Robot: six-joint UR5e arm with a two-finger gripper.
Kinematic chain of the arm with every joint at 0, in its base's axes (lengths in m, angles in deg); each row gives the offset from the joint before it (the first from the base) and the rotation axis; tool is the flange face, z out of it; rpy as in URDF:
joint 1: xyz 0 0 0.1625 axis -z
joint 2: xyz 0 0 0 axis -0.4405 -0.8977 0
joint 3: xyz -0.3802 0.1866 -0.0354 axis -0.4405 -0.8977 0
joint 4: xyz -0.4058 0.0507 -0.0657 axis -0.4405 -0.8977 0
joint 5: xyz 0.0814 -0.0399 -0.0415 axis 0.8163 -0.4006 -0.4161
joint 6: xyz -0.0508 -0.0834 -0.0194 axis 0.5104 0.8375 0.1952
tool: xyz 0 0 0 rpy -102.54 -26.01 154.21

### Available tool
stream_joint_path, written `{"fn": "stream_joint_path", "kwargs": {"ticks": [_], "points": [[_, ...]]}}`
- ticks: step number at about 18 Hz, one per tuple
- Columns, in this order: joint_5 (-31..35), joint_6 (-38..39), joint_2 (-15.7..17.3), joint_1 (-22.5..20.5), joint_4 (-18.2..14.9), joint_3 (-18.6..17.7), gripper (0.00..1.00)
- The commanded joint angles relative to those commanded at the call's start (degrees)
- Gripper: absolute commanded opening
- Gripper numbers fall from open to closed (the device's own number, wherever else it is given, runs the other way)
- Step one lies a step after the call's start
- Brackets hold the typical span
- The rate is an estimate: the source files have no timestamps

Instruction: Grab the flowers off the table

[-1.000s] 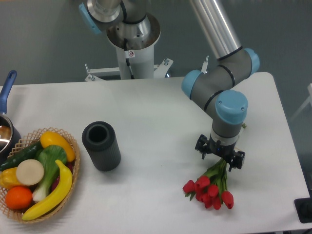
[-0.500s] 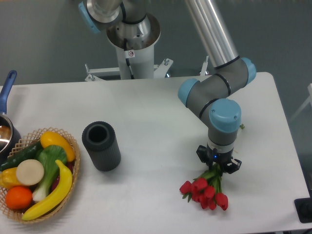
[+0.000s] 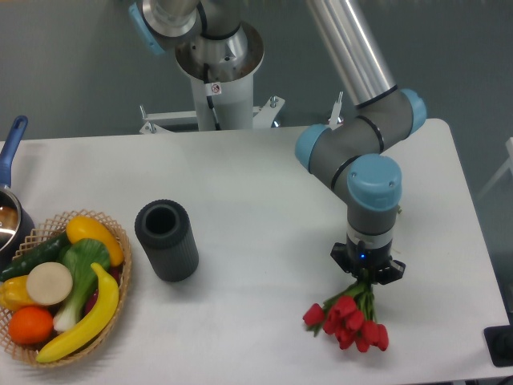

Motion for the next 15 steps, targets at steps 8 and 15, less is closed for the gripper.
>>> {"fn": "stream_joint_path", "kwargs": {"ticks": [8, 15], "points": [[0.4, -7.1, 0.8, -1.4, -19.5, 10.5, 0.07], [0.5, -8.0, 0.1, -1.8, -25.0, 15.0, 0.07]]}}
